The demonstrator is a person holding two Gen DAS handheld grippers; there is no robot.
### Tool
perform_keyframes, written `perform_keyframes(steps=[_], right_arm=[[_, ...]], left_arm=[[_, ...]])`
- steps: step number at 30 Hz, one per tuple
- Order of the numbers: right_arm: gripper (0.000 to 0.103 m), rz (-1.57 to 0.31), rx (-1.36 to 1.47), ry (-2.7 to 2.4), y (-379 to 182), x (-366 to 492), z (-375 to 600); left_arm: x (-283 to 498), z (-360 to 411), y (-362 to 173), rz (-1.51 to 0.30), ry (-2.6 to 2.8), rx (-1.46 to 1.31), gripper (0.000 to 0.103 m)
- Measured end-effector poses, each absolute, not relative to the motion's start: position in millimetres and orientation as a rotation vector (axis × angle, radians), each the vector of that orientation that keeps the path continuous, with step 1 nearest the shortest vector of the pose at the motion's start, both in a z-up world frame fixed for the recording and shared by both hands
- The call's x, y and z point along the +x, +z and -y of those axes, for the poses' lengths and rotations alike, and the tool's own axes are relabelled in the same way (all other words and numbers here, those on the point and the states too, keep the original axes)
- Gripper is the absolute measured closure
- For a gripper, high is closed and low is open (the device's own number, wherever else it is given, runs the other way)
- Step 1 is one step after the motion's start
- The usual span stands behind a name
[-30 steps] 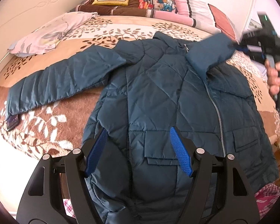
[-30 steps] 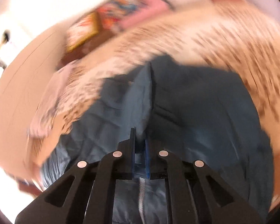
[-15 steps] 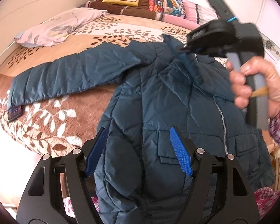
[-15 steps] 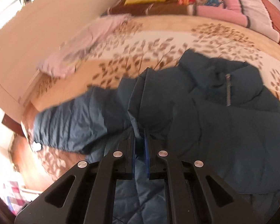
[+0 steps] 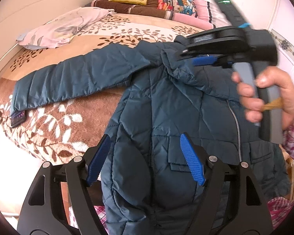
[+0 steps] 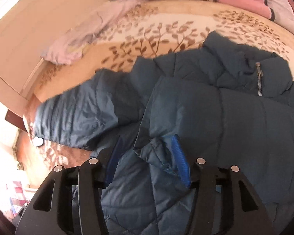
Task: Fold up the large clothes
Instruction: 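Fold the held sleeve across the jacket front with the right gripper, release, then grasp the other jacket sleeve cuff with the left gripper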
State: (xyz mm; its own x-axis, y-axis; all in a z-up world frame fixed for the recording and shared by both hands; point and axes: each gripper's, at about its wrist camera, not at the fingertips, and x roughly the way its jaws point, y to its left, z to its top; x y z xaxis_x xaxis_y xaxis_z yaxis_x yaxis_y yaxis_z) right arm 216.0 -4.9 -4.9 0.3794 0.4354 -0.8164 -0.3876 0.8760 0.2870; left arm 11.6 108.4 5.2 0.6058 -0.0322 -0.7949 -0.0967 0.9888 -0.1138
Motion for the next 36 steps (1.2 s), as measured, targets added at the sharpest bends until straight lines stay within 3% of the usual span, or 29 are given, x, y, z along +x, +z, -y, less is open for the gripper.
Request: perform_keyframes(steps=[3,5,10,15,25,36], right_arm=[[0.051,-1.001,0.044,0.476,7.9,198.3,38.9],[0.060,-0.980,0.025,0.421,10.0,184.6,64.9],[0.070,-0.992,0.031,0.286,-4.3,142.9,149.8],[0.070,-1.032,0.127,0.187,-23.6,98.9,216.7],[0.070,-1.094,0.219,0.143,-62.8,53.9,252.5],[0.070,-1.097,0.215,0.162,-69.4,53.6,251.1]], left_arm=[[11.5,-107.3,9.5,-0.912,0.042,-0.134,0.030],[12.0,-106.2,11.4,-0.911,0.044,-0.127,0.030],[17.6,-99.7,11.0,-0.929,0.043,-0.110,0.030],[20.9,-98.1,5.7,-0.961,0.070,-0.124,0.030],[29.6,-100.3,3.2,-1.000,0.138,-0.089,0.030],[45.6,-178.7,-0.4,-0.975,0.347,-0.199,0.029]])
